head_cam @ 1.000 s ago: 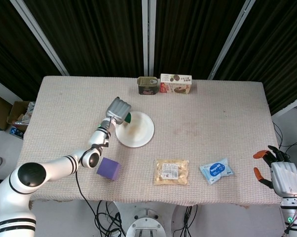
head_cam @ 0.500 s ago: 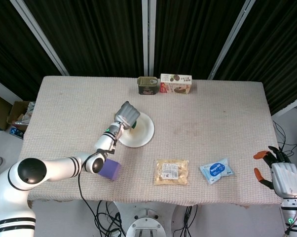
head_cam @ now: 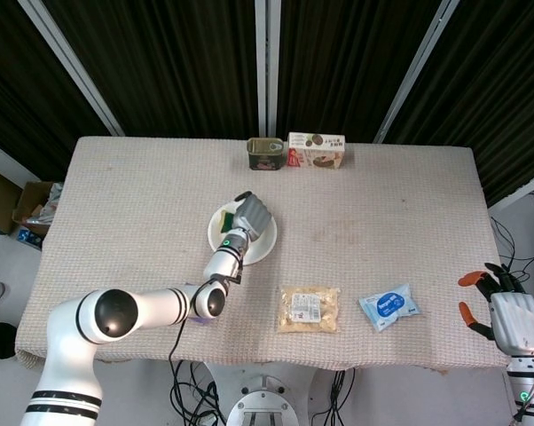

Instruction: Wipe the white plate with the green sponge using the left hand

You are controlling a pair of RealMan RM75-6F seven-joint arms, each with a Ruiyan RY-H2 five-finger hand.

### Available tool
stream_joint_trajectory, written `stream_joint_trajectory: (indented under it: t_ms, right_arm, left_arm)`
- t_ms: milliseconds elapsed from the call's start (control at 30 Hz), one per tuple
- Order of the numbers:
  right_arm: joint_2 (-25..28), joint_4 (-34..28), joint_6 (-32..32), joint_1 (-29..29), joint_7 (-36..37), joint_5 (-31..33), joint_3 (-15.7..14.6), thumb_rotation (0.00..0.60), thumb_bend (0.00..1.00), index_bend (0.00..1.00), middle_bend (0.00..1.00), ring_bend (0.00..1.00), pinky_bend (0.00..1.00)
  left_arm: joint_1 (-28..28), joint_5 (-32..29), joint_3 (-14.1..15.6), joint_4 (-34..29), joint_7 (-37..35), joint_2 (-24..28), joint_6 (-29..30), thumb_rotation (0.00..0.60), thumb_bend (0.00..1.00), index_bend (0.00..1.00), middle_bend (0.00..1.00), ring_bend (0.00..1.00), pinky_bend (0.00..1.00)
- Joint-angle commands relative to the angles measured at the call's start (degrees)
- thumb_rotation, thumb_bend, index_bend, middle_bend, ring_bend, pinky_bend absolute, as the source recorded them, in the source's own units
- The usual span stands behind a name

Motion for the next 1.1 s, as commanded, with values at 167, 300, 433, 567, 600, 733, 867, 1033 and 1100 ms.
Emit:
stream_joint_trajectory:
  t_ms: [167, 300, 433, 567, 600, 733, 867, 1033, 1100]
  right_arm:
    - [0.0, 0.2, 0.0, 0.0, 0.3, 0.0, 0.0, 0.600, 0.26, 0.41, 0.34, 0.16, 0.24]
    - [-0.1, 0.2, -0.1, 0.2, 0.3, -0.2, 0.1, 0.600, 0.26, 0.41, 0.34, 0.16, 0.24]
    - [-0.2, 0.2, -0.3, 0.5, 0.1, -0.6, 0.2, 0.600, 0.26, 0.41, 0.34, 0.16, 0.24]
    - [-0.3, 0.1, -0.4, 0.5, 0.0, -0.6, 0.1, 0.600, 0.26, 0.41, 0.34, 0.16, 0.24]
    - [-0.3, 0.1, -0.4, 0.5, -0.1, -0.5, 0.1, 0.600, 0.26, 0.41, 0.34, 0.16, 0.24]
    - [-0.1, -0.1, -0.3, 0.4, -0.3, -0.5, 0.0, 0.600, 0.26, 0.41, 0.34, 0.16, 0.24]
    - [-0.1, -0.3, 0.0, 0.2, -0.5, -0.6, 0.0, 0.600, 0.26, 0.41, 0.34, 0.16, 0.24]
    - [-0.1, -0.3, 0.6, -0.1, -0.4, -0.8, -0.1, 0.600, 0.26, 0.41, 0.34, 0.16, 0.24]
    - [0.0, -0.3, 0.8, -0.3, -0.3, -0.8, -0.1, 0.600, 0.26, 0.41, 0.34, 0.16, 0.24]
  left_arm:
    - [0.3, -0.9, -0.1, -0.6, -0.1, 0.8, 0.3, 0.600, 0.35, 0.56, 0.62, 0.51, 0.42]
    - [1.4, 1.6, -0.2, -6.0, -2.2, 4.7, 2.3, 0.600, 0.35, 0.56, 0.63, 0.51, 0.42]
    - [2.2, 2.0, 0.8, -8.8, -2.6, 6.7, 3.2, 0.600, 0.35, 0.56, 0.63, 0.51, 0.42]
    - [2.6, 0.7, 2.1, -7.9, -1.9, 5.9, 2.6, 0.600, 0.35, 0.57, 0.63, 0.51, 0.42]
    - [2.6, 0.5, 2.3, -7.4, -1.7, 5.5, 2.4, 0.600, 0.35, 0.57, 0.63, 0.51, 0.42]
    - [2.5, -0.7, 2.9, -4.8, -0.9, 3.5, 1.4, 0.600, 0.35, 0.57, 0.63, 0.51, 0.42]
    - [2.4, -1.4, 2.9, -3.0, -0.5, 2.1, 0.8, 0.600, 0.35, 0.57, 0.63, 0.51, 0.42]
    - [2.5, -1.6, 1.9, -2.6, -1.4, 1.8, 0.4, 0.600, 0.36, 0.57, 0.63, 0.51, 0.42]
    - [2.6, -1.2, 1.0, -3.6, -2.5, 2.6, 0.7, 0.600, 0.36, 0.57, 0.63, 0.51, 0.42]
